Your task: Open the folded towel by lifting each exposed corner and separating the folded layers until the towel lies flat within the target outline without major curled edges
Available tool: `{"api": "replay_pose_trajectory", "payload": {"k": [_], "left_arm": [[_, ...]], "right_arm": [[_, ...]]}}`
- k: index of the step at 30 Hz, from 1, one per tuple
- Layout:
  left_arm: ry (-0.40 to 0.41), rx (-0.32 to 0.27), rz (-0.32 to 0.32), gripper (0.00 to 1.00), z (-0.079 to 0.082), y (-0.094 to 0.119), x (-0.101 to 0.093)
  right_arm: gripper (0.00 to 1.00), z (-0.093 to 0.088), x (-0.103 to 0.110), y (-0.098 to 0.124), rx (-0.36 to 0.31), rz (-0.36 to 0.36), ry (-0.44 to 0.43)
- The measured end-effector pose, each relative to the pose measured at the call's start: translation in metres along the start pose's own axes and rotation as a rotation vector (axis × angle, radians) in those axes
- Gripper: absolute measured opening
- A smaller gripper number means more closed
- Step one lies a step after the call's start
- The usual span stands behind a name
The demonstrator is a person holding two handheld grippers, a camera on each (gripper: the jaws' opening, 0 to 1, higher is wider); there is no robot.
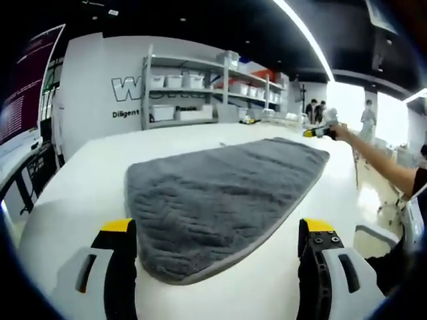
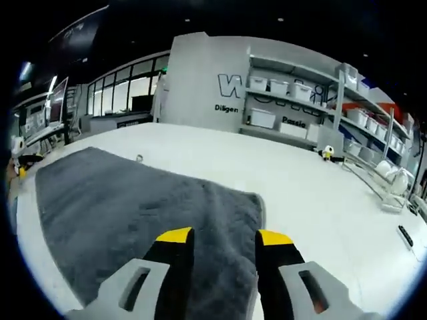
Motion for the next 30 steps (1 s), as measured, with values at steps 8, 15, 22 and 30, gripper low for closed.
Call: {"api": "replay_pose_trajectory", "payload": {"k": [8,15,22,30], "left_arm": [[-0.029,0.006,-0.024,0.99,0.011,-0.005,-0.004],[-0.042,-0.001,-0.035,0.99,0.015,-0.010,-0.005],[-0.038,0.028,-0.043,0.99,0.008,-0.015,0.000],[-0.018,-0.003,-0.015,0.99,0.014,-0.014,0.010]], "right_arm": [[0.22,0.024,-0.025,-0.052,-0.012,-0.083,0.008],[0.18,0.013,-0.033,-0.098,0.092,-0.074,0.068],[0.16,-0.003,-0.031,-0.123,0.128,-0.044,0.014],[0.15,-0.014,-0.036,-0.123,0.129,-0.056,-0.080]]}}
Point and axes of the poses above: the point that each gripper's makers call its tool centre point, and the gripper's own axes: y roughly backward along the fingers, x roughly to its left, z roughly out of its top, the point moved 1 cm from there along y, roughly backward along the fingers, and after that the axes turned 7 degrees about -y, right-handed, at the moved point
